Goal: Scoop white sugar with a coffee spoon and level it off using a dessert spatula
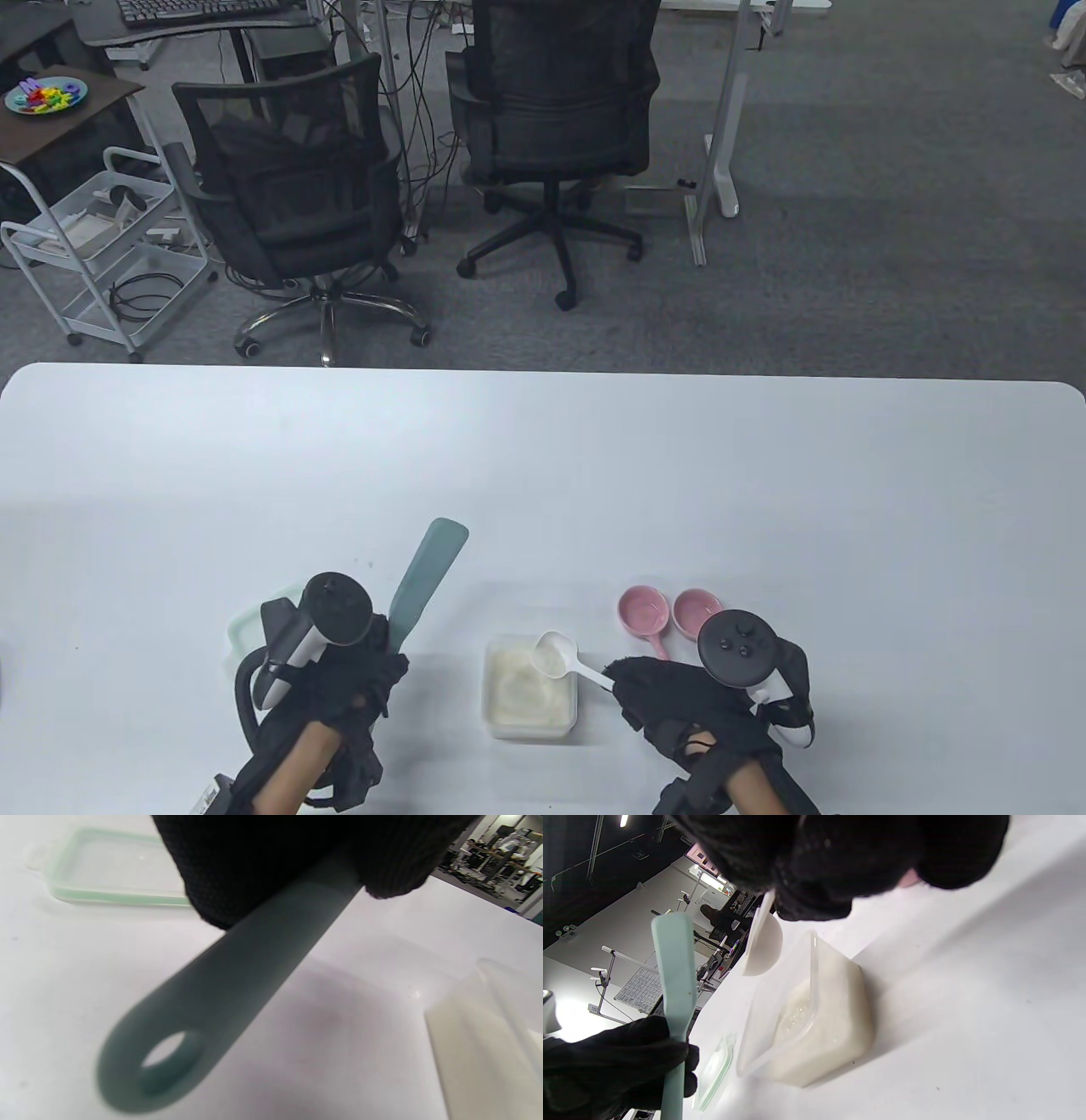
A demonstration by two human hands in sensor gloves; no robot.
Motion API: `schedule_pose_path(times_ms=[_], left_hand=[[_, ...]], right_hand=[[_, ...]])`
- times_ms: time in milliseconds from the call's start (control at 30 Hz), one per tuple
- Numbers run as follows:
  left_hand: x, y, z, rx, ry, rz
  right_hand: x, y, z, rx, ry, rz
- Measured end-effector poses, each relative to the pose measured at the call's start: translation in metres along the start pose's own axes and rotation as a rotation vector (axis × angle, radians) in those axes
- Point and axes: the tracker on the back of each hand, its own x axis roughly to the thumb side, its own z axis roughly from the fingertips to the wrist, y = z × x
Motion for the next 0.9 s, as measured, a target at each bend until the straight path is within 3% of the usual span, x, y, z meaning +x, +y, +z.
schedule_pose_path(times_ms=[400,767,900], left_hand=[[0.038,-0.034,0.014,-0.263,-0.252,-0.008],[0.053,-0.055,0.022,-0.394,-0.28,-0.044],[0.055,-0.058,0.022,-0.394,-0.273,-0.069]], right_hand=[[0.0,0.002,-0.001,0.008,0.011,0.005],[0.002,0.004,-0.001,0.019,0.009,0.009],[0.002,0.005,-0.001,0.026,0.002,0.009]])
